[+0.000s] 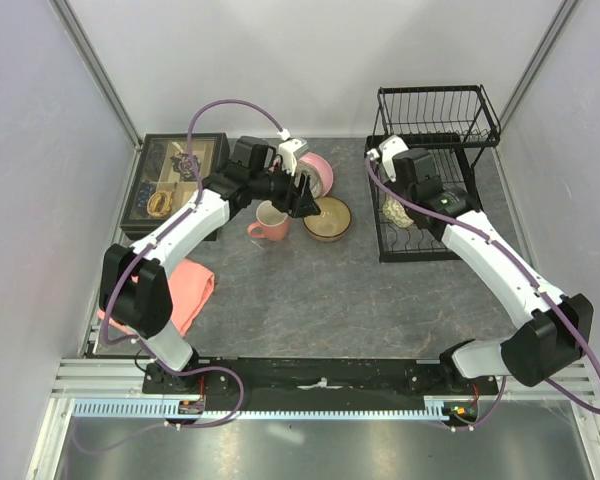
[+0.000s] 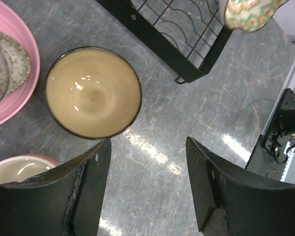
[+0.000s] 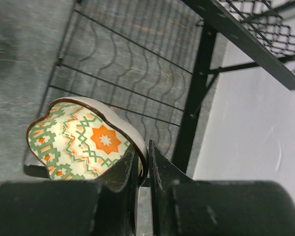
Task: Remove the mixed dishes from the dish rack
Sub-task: Pick up the bowl from the dish rack.
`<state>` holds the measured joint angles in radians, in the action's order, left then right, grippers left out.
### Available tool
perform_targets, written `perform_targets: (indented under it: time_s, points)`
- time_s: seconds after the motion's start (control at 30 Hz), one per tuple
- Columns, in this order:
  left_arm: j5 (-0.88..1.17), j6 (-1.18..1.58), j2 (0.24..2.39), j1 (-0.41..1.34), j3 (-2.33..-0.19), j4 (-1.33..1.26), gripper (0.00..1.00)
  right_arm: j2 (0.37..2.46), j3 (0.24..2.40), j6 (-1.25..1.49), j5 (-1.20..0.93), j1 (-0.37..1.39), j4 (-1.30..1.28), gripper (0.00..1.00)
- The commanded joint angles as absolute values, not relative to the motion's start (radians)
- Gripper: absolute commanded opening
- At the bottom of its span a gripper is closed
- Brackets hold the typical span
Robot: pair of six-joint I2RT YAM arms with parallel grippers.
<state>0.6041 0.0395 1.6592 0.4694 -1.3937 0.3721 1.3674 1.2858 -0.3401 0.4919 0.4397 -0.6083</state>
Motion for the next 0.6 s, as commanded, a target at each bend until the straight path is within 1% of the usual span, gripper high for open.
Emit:
perform_targets:
  time_s: [0.0,0.2,0.47,0.57]
  points:
    - [0.6,0.11,1.647,0.5,-1.451,0.314,0.69,1.331,1.35,-0.331,0.405,0.472,-0.587,0.0]
    - [0.575,0.202,1.689,0.522,-1.473,0.276,0.69,1.364,1.35,-0.316,0.338,0.518,-0.584,0.0]
    - [0.394,0.262,1.66,0.621,-1.404,0.155,0.69,1.405,1.355,-0.278,0.304,0.557,-0.54,0.0]
    - [0.341,0.271,1.67,0.664,-1.396,0.146,0.69,1.411,1.361,-0.264,0.282,0.558,-0.526,0.0]
